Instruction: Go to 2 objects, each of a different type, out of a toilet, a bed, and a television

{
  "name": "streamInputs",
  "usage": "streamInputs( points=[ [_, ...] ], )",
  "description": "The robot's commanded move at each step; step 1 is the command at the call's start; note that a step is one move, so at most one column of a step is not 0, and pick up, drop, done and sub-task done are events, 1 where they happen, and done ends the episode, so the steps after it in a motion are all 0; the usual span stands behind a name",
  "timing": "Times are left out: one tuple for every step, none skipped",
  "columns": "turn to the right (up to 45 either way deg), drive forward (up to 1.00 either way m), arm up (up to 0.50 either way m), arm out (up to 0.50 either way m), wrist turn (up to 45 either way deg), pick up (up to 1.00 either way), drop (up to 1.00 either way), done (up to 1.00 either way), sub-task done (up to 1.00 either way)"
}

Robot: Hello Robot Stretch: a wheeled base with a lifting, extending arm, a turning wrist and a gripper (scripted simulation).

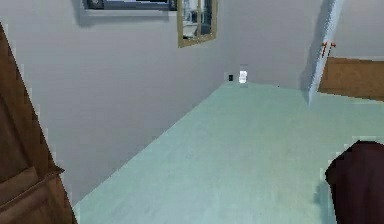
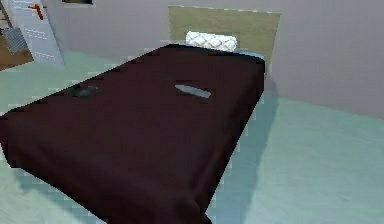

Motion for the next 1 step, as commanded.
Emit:
streamInputs(
  points=[
    [-3.0, 0.00, 0.00, 0.00, 0.0, 0.00, 0.00, 0.00, 0.00]
  ],
)
